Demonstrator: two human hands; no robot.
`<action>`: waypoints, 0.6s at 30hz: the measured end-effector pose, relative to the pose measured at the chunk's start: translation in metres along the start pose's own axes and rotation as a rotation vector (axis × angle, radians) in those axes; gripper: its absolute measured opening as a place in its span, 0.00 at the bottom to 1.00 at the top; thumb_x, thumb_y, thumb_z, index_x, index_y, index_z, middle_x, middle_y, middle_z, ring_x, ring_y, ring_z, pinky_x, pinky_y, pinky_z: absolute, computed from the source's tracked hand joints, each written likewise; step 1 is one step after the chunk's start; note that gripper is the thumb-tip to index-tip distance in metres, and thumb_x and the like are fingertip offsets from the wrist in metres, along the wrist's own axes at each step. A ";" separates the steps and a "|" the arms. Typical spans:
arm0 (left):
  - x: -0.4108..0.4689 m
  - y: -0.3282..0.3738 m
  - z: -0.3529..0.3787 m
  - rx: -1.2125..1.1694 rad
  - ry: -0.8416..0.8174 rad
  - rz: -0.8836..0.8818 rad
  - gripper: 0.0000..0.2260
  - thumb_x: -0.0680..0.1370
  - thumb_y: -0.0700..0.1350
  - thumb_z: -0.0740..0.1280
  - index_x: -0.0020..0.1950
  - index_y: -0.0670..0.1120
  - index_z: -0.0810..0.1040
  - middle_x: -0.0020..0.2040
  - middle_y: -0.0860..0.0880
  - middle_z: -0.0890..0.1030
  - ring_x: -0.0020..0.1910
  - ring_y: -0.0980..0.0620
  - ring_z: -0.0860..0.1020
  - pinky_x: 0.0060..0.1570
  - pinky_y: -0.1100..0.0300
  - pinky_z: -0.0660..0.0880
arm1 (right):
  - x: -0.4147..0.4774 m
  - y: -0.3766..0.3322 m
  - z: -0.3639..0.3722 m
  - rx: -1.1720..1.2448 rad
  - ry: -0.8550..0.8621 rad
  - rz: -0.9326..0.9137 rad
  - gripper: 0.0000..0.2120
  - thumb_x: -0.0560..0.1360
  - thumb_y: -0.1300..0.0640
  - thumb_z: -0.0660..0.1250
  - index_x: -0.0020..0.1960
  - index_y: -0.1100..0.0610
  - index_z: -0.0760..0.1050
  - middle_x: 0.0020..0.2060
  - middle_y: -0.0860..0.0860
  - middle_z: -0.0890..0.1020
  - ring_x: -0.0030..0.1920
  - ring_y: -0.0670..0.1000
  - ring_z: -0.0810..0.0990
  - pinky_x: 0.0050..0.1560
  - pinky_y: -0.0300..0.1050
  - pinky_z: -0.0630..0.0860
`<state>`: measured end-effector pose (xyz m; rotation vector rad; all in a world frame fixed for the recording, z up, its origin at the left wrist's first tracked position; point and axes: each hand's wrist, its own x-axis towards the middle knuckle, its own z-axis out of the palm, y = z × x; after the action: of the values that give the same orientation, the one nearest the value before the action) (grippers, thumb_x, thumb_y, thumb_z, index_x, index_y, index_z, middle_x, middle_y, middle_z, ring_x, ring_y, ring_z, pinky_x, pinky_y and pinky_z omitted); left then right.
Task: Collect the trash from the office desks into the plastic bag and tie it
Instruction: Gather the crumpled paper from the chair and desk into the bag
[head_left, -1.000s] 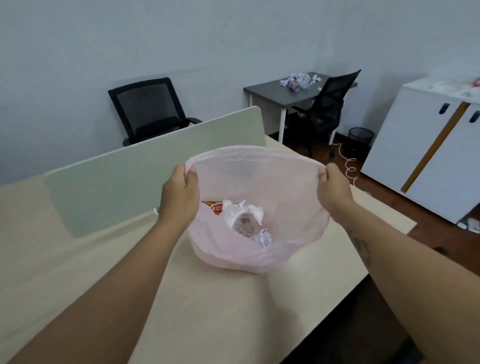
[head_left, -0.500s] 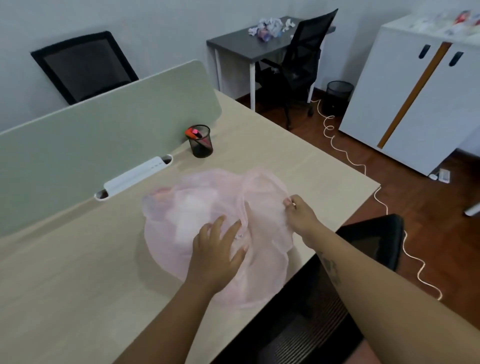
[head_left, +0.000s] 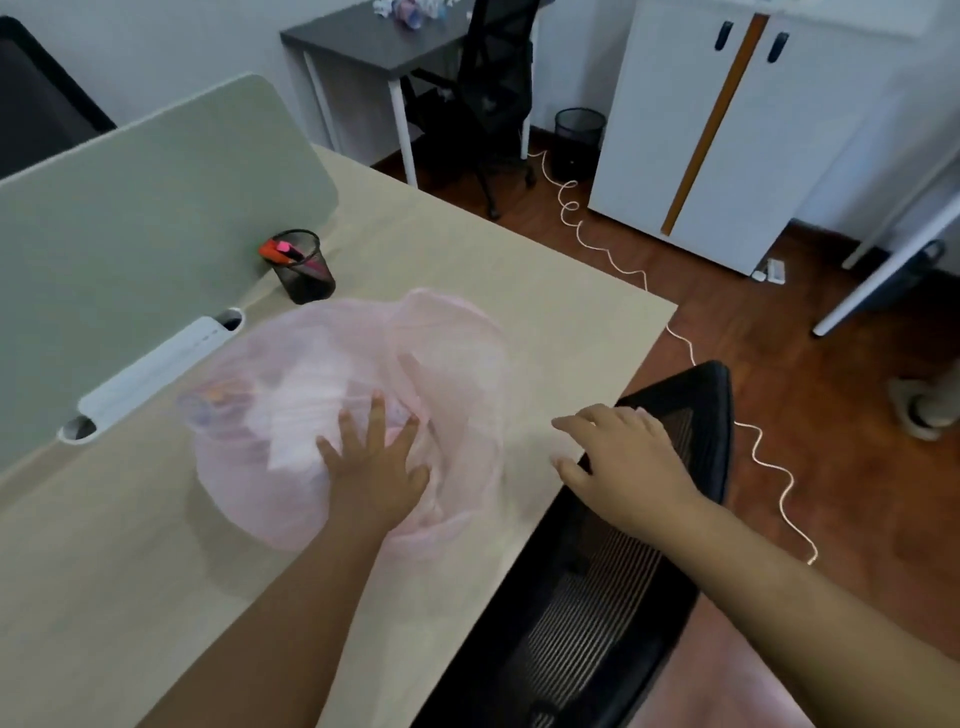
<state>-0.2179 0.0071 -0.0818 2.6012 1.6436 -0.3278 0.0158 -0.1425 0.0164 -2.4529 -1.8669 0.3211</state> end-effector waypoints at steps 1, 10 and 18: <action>0.000 0.000 -0.005 -0.038 -0.009 0.005 0.29 0.79 0.65 0.55 0.79 0.63 0.53 0.80 0.48 0.36 0.77 0.33 0.41 0.71 0.30 0.45 | -0.013 0.001 -0.001 -0.035 0.049 0.029 0.22 0.79 0.42 0.58 0.72 0.45 0.68 0.68 0.48 0.72 0.70 0.55 0.66 0.74 0.56 0.54; -0.121 0.047 -0.063 -0.793 0.151 0.356 0.35 0.72 0.63 0.62 0.75 0.50 0.58 0.78 0.48 0.58 0.78 0.46 0.54 0.74 0.44 0.57 | -0.063 0.006 0.014 0.003 0.136 0.329 0.18 0.77 0.48 0.61 0.66 0.46 0.76 0.75 0.50 0.65 0.78 0.64 0.46 0.76 0.63 0.46; -0.222 0.094 -0.054 -0.688 -0.573 0.627 0.40 0.79 0.51 0.63 0.78 0.63 0.36 0.73 0.72 0.33 0.78 0.60 0.39 0.76 0.58 0.48 | -0.084 0.023 0.010 0.132 -0.013 0.261 0.23 0.76 0.44 0.52 0.47 0.50 0.84 0.53 0.44 0.83 0.76 0.46 0.56 0.76 0.56 0.34</action>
<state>-0.2173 -0.2223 0.0092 2.0565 0.5661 -0.3400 0.0148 -0.2306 0.0148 -2.6074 -1.4763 0.4550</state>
